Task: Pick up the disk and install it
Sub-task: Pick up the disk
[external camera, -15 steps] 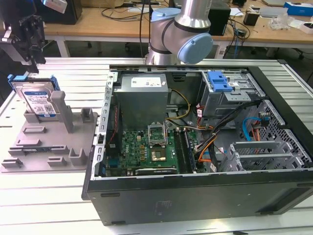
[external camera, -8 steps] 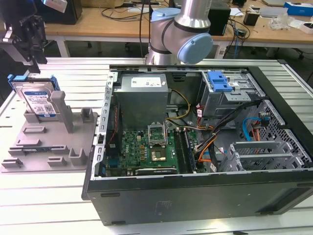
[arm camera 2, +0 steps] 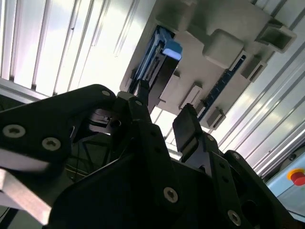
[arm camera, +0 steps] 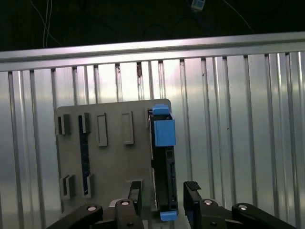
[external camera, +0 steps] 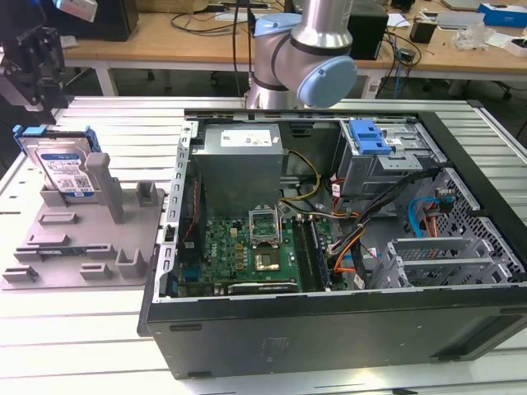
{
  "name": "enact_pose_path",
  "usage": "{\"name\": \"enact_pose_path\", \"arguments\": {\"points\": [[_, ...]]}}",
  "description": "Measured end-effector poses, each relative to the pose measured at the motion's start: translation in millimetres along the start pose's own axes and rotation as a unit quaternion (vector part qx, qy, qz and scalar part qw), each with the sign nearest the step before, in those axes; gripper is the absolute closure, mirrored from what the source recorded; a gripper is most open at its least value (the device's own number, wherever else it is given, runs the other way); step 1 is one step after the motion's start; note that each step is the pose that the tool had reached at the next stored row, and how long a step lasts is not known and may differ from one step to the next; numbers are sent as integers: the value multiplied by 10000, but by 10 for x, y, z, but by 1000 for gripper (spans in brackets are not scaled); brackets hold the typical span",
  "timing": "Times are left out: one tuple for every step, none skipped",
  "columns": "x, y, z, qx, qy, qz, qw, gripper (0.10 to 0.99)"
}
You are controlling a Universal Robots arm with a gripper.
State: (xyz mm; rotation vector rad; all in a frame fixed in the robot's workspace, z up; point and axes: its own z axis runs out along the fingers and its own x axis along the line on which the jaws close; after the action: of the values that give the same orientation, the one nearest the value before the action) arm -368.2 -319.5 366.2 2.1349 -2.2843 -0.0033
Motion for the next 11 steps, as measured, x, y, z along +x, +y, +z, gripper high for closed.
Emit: {"name": "enact_pose_path", "arguments": {"points": [[2, 38, 2, 1, 0, -4, 10000, 604], [4, 62, 3, 0, 1, -7, 10000, 604], [6, 89, 5, 0, 1, -13, 10000, 604], [7, 118, 9, 0, 1, -23, 10000, 604], [6, 149, 14, 1, 1, -37, 10000, 604], [-1, 177, 21, 1, 1, -50, 10000, 604], [-13, 209, 29, 1, 1, -63, 10000, 604], [-24, 236, 37, 1, 1, -74, 10000, 604], [-34, 273, 48, 1, 2, -89, 10000, 604], [-34, 288, 54, 1, 2, -93, 10000, 604], [-33, 306, 62, 2, 1, -99, 10000, 604]]}}
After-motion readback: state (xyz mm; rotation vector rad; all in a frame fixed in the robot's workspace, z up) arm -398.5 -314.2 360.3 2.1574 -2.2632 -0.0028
